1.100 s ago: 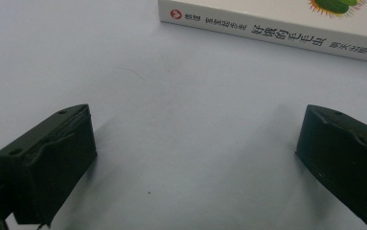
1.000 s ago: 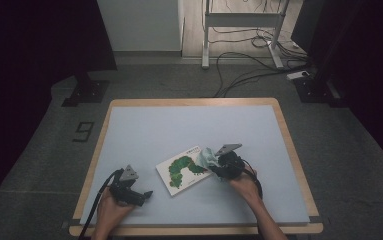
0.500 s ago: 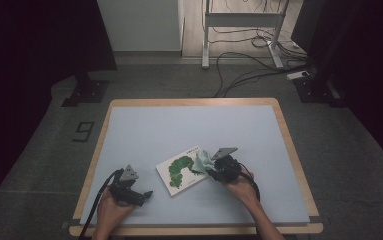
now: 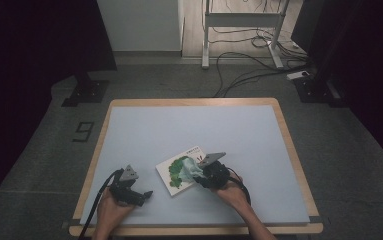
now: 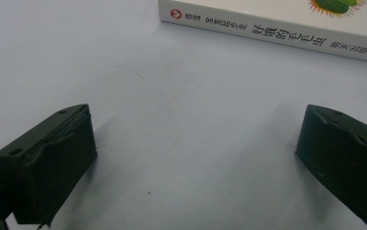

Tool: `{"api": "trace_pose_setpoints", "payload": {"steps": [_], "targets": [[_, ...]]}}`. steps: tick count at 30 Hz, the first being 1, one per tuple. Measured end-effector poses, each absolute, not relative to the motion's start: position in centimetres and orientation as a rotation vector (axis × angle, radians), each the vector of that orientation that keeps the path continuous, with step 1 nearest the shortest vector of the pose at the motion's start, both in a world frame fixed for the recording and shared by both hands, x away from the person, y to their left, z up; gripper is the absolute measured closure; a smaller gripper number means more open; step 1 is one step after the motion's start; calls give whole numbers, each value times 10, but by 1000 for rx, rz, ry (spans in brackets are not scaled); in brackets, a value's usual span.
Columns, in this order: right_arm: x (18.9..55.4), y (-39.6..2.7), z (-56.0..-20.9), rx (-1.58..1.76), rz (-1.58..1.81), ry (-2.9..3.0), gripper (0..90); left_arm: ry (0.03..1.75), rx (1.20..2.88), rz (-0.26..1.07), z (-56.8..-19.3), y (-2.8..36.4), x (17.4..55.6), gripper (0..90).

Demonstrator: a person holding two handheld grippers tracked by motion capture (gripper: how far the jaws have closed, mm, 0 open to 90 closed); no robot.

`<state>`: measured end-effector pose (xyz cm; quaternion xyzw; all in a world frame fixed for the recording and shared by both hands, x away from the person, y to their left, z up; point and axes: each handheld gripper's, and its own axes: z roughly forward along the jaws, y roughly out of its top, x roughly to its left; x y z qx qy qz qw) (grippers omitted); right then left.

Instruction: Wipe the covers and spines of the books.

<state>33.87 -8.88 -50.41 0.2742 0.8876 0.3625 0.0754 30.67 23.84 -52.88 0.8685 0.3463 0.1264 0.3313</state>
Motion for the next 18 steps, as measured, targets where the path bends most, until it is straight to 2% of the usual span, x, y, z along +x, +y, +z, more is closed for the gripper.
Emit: {"api": "trace_pose_setpoints", "payload": {"steps": [18], "targets": [[316,-42,-503,673,1158,2768,701,905,2271,330,-529,238,307,0]]}}
